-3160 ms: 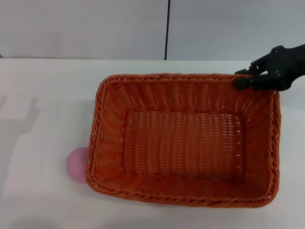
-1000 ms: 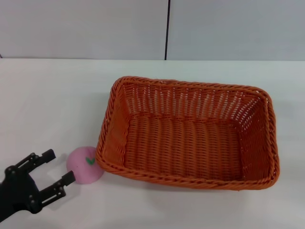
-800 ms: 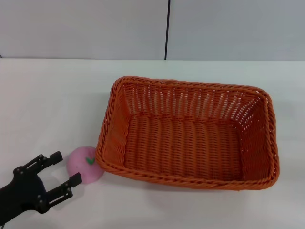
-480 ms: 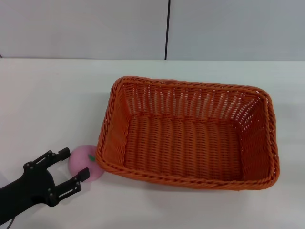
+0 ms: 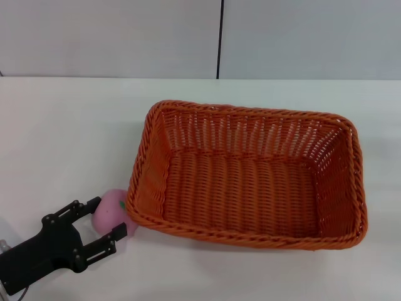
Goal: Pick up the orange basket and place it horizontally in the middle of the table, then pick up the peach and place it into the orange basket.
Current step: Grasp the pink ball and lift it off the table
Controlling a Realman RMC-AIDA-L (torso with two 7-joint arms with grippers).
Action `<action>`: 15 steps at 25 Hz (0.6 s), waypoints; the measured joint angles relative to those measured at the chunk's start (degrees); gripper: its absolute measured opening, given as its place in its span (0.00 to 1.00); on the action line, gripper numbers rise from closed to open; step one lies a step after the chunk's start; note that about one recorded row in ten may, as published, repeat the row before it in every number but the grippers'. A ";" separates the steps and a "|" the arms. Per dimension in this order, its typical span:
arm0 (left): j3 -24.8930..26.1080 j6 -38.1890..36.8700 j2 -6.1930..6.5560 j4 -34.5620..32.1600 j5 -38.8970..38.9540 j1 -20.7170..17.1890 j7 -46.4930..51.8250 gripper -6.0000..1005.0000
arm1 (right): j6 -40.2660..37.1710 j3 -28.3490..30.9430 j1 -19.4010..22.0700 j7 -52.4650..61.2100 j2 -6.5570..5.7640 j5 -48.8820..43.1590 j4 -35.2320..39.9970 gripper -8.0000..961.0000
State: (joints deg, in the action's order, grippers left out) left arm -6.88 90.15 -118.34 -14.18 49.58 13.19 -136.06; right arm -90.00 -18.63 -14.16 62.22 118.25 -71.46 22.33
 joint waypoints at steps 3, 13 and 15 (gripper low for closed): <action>0.01 0.33 0.02 0.03 -0.01 0.00 0.00 0.79 | 0.00 0.00 0.03 0.00 0.05 0.00 -0.02 0.45; 0.02 0.29 0.00 0.03 -0.01 0.18 0.00 0.56 | 0.14 -0.05 0.22 0.00 0.22 0.00 -0.18 0.45; 0.02 0.18 -0.01 0.03 -0.01 0.21 0.00 0.51 | 0.19 -0.04 0.27 0.00 0.23 0.00 -0.18 0.45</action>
State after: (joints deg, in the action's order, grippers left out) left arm -6.85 90.33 -118.35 -14.15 49.57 13.40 -136.06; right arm -89.81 -18.67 -13.89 62.23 118.48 -71.46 22.15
